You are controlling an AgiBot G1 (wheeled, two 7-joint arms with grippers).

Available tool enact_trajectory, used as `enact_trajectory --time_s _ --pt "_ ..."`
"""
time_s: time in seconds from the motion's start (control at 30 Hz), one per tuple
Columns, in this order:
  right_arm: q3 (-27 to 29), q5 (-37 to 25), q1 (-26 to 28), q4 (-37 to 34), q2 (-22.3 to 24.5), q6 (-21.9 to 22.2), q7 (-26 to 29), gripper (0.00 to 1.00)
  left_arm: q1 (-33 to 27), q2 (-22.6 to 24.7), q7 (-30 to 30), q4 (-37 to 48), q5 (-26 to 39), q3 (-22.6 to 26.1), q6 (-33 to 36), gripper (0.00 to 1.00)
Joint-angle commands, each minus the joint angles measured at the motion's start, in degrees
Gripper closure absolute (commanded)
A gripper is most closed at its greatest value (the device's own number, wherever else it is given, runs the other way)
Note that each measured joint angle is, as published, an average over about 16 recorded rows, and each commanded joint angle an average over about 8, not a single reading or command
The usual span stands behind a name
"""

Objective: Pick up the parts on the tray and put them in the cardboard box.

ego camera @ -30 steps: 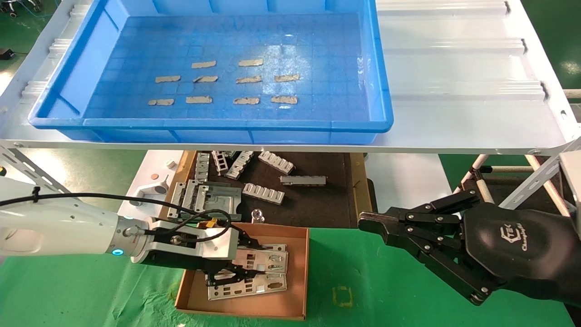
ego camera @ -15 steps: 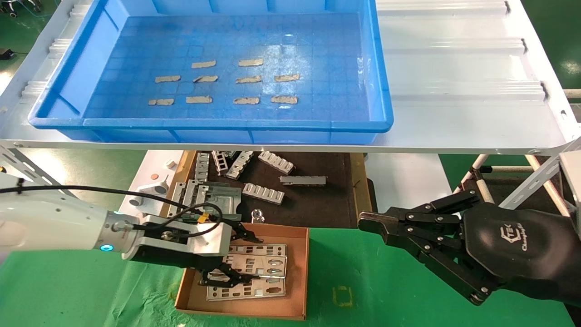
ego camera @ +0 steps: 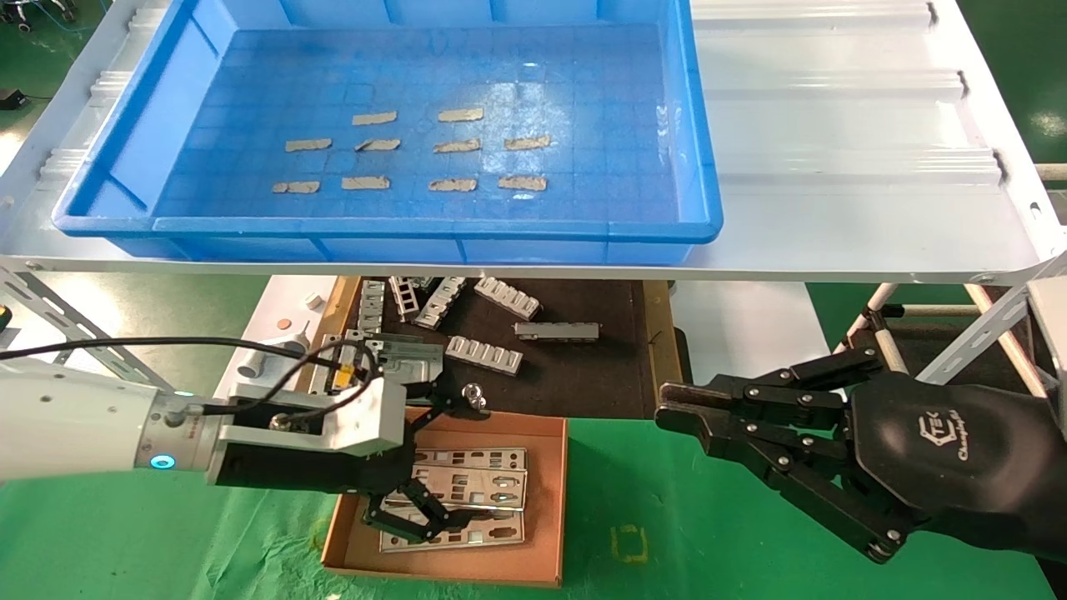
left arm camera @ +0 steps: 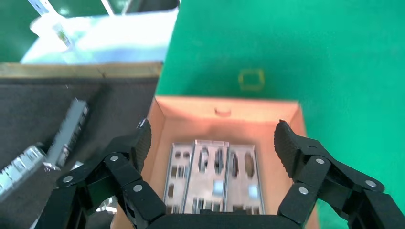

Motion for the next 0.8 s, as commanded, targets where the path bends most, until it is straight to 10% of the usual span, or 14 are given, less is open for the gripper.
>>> enact_trajectory --time_s 0.03,0.8 --pt "0.0 0.0 0.0 0.0 0.0 0.0 0.0 0.0 0.9 -0.8 -1.3 -1.6 -0.8 -1.4 0.3 0.0" --pt "0.0 0.0 0.0 0.0 0.0 0.0 0.0 0.0 11.1 -9.8 -16.0 -19.3 -10.4 -16.9 3.6 0.0"
